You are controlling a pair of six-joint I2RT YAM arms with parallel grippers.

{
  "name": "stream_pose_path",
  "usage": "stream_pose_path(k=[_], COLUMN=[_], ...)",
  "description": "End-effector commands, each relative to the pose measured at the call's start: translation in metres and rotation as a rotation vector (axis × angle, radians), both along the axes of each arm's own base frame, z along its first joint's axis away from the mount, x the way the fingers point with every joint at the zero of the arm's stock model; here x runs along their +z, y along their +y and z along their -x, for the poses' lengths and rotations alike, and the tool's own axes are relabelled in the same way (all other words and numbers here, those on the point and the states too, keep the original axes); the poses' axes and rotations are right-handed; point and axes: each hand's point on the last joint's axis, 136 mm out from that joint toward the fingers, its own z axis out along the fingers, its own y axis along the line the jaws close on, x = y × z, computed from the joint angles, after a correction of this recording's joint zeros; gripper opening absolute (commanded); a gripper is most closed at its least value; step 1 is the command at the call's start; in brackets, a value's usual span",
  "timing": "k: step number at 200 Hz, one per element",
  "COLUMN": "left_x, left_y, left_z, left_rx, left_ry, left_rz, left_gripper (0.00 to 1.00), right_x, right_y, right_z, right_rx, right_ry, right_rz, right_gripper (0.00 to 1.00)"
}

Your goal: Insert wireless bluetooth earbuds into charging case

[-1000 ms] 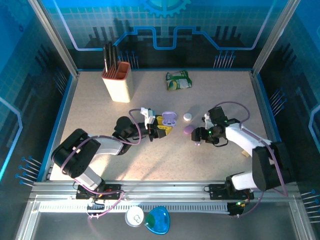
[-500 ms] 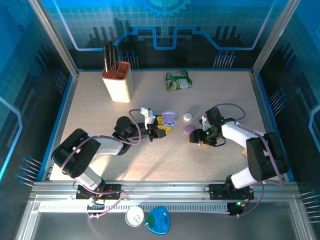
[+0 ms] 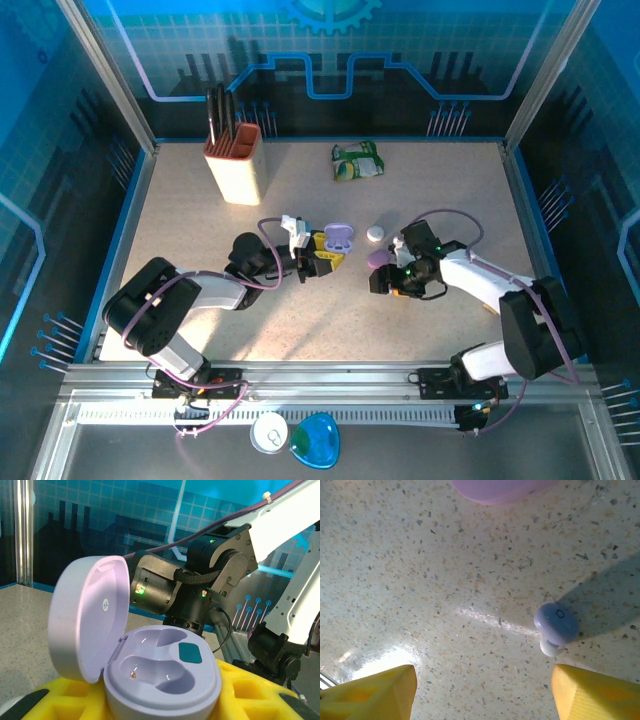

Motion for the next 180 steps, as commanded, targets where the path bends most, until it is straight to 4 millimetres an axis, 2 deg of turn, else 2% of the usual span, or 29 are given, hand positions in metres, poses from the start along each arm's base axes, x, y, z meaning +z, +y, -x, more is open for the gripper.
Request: stream_pose_path(k=[1,42,75,124,180], left_x=[0.004,0.003,0.003,0.002,0.004], left_y=[0.001,0.002,0.004,0.005,0.001], left_z=[0.001,0.001,0.003,0.003,0.0], left_rx=[-0.015,-0.013,-0.009,-0.005,-0.019], left_ry=[-0.036,-0.035,-0.036,-0.033,-0.031], left_rz=[0.009,0.007,0.007,0.006,0.009], left_gripper=[0.29,0.29,0.29,0.29,0.29], right_x=[0.003,0.005,-0.001,-0.02,-0.027], right_y=[-0.008,-0.01,-0.011,-0.011,-0.012], right_z=[-0.002,-0.028,-0.039,-0.03,-0.019], right_rx=[-0.034,-0.054,-0.035,-0.045,-0.053], right_ry=[-0.029,-0.087,-0.063,0.004,0.033], right_rz=[0.018,-0.089,-0.096,-0.119,-0.132], right_gripper=[0.71,0.59,0.5,0.47,0.41])
